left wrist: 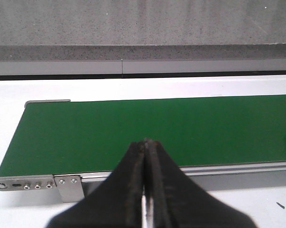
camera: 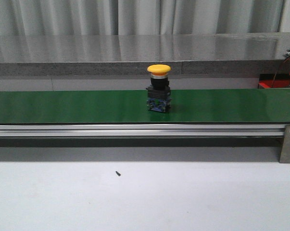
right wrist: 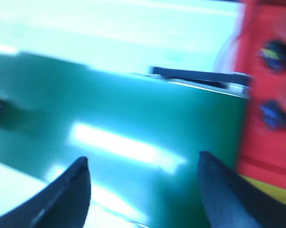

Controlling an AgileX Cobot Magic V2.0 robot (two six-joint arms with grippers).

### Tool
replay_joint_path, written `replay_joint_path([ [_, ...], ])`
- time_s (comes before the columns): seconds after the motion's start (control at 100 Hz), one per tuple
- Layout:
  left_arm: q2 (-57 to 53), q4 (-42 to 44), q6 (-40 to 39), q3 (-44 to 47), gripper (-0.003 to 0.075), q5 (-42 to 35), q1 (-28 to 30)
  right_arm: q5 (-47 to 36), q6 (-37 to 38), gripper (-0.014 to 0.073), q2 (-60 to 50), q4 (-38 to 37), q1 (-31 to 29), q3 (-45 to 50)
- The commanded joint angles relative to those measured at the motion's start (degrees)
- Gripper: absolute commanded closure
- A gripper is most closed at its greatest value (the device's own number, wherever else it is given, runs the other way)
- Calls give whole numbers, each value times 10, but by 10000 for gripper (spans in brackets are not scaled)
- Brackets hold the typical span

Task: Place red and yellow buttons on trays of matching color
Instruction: 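Lower the right gripper onto the second yellow button at the belt end and close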

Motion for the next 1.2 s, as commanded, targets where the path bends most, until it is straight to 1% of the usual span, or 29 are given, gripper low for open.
replay_joint_path([
  [0.0, 2, -13, 1, -14, 740, -37, -4, -7, -25, 105, -20, 20, 47, -16],
  [0.1, 2, -13, 1, -14, 740, -37, -4, -25, -43, 105, -16, 16, 104, -16],
  [0.22, 2, -13, 1, -14, 740, -37, -4, -50, -69, 105, -6, 2, 156, -16],
  [0.31, 2, -13, 1, -14, 740, -37, -4, -58, -87, 105, 5, -9, 186, -16],
  [0.45, 2, -13, 1, -14, 740, -37, -4, -72, -92, 105, 30, -9, 219, -16],
  [0.73, 2, -13, 1, -14, 740, -37, -4, -107, -99, 105, 76, -6, 253, -21],
  [0.86, 2, -13, 1, -14, 740, -37, -4, -113, -99, 105, 94, 6, 254, -29],
  [1.05, 2, -13, 1, -14, 740, -37, -4, -158, -100, 107, 99, 7, 254, -29],
  [1.1, 2, -13, 1, -14, 740, -37, -4, -161, -100, 128, 99, 7, 254, -29],
  [1.12, 2, -13, 1, -14, 740, -37, -4, -161, -100, 150, 99, 7, 254, -29],
  [1.19, 2, -13, 1, -14, 740, -37, -4, -158, -100, 270, 99, 7, 254, -29],
])
